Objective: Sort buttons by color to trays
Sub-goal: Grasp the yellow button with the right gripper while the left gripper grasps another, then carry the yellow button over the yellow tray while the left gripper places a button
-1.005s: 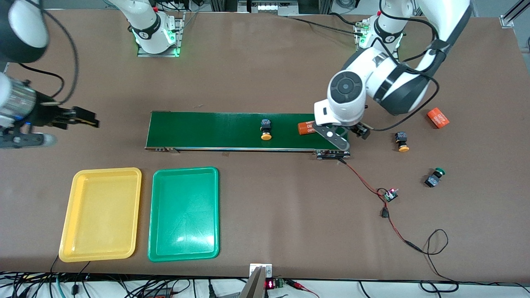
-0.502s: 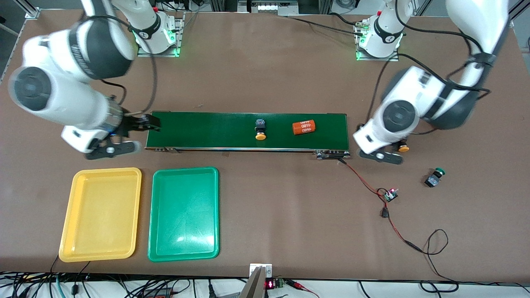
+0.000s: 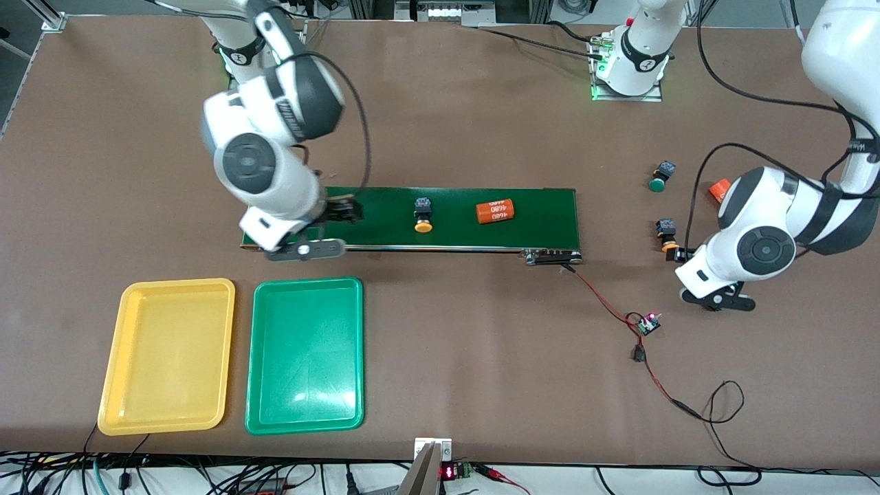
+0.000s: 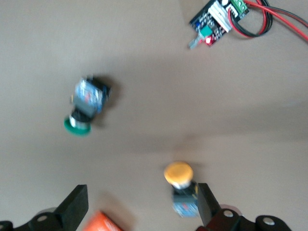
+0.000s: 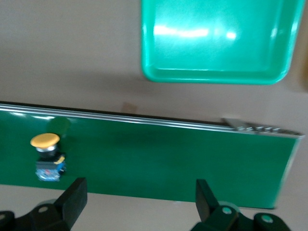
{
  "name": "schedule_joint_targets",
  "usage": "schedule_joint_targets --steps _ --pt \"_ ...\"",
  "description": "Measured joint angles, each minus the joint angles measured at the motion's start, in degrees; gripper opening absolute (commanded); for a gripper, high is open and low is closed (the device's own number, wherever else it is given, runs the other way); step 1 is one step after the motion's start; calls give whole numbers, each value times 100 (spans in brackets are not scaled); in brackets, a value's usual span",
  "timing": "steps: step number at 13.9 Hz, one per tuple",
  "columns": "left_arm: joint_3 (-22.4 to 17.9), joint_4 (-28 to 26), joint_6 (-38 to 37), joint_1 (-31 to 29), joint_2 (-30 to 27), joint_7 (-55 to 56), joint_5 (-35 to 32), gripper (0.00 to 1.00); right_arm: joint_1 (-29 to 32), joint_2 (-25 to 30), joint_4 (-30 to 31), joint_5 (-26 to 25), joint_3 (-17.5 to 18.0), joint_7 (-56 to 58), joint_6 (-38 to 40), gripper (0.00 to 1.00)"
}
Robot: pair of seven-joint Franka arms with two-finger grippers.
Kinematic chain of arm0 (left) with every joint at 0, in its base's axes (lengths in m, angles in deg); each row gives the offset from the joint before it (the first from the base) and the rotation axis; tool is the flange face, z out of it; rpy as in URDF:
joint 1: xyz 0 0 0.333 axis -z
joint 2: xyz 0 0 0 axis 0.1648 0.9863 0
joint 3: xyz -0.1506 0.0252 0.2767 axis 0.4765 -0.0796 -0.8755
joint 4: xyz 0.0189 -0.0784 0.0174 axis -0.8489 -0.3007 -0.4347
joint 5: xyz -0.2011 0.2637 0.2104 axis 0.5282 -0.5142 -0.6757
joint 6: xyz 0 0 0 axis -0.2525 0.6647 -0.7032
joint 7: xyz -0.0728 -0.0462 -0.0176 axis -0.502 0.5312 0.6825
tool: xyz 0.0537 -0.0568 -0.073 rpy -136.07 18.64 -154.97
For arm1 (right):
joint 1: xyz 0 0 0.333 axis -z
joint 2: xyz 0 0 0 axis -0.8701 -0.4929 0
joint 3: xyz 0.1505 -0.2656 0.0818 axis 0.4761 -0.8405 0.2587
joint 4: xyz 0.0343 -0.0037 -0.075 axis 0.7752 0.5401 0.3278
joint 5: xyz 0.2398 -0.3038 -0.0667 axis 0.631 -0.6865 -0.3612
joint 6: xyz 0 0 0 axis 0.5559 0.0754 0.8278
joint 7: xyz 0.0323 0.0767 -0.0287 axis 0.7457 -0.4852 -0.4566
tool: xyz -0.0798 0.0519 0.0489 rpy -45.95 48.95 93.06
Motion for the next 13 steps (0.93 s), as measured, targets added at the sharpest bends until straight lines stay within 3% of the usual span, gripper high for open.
schedule_joint_targets --steps 3,6,11,12,13 --pt "-384 258 631 0 303 -1473 -50 100 -450 -316 1 0 1 -851 -352 100" --pt "-692 305 1166 0 461 -2076 -50 97 -719 -510 4 0 2 -1180 -499 100" --pt "-1116 307 1939 3 819 -2918 -52 57 -939 -703 407 0 0 -1215 -1039 100" --pt "-1134 306 1940 3 855 -2943 -52 46 -968 -714 494 0 1 -1225 -1136 100" --pt "-1138 304 1940 4 893 -2950 -52 27 -991 -719 557 0 1 -1235 -1205 100"
